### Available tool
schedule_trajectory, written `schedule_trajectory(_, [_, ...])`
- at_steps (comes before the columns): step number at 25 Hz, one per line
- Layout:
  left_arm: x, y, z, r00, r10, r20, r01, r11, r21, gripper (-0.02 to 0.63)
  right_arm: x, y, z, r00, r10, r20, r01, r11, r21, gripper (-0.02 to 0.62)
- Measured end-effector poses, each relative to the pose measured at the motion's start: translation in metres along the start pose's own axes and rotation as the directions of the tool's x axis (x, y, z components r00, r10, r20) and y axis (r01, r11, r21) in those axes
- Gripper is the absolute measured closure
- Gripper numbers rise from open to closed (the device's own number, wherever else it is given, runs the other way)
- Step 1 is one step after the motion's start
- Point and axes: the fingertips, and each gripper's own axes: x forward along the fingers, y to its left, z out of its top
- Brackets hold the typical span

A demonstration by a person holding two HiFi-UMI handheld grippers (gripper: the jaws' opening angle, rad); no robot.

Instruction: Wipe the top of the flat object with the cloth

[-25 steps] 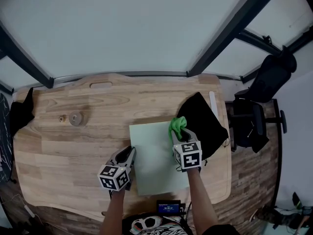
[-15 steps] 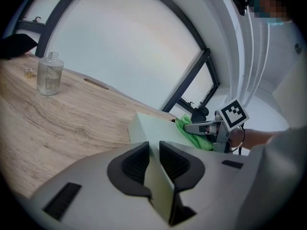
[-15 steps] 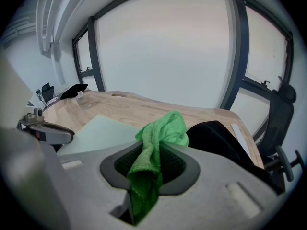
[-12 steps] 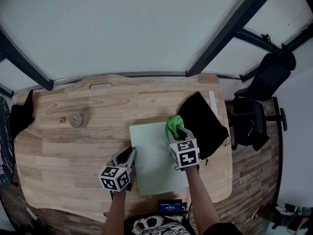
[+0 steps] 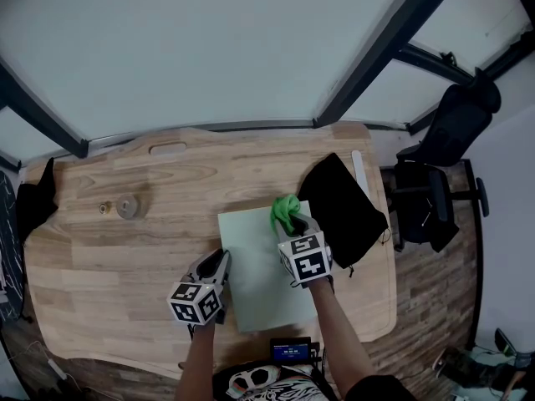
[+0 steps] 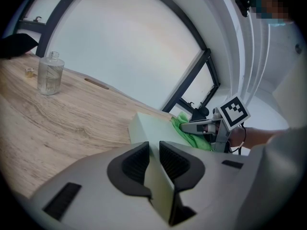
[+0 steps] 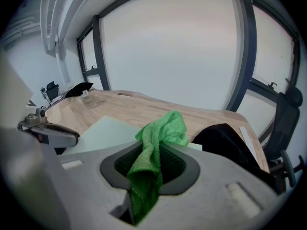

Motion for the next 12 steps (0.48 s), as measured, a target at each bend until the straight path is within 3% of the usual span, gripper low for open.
schedule_trajectory(12, [0.001,0.001,0.0,1.0,-0.002,0.002,0.002,1.0,-0.006,0.538,0.007,0.021,0.006,0.999,0.043,0.002,-0.043,0.999,-0.018,0.508])
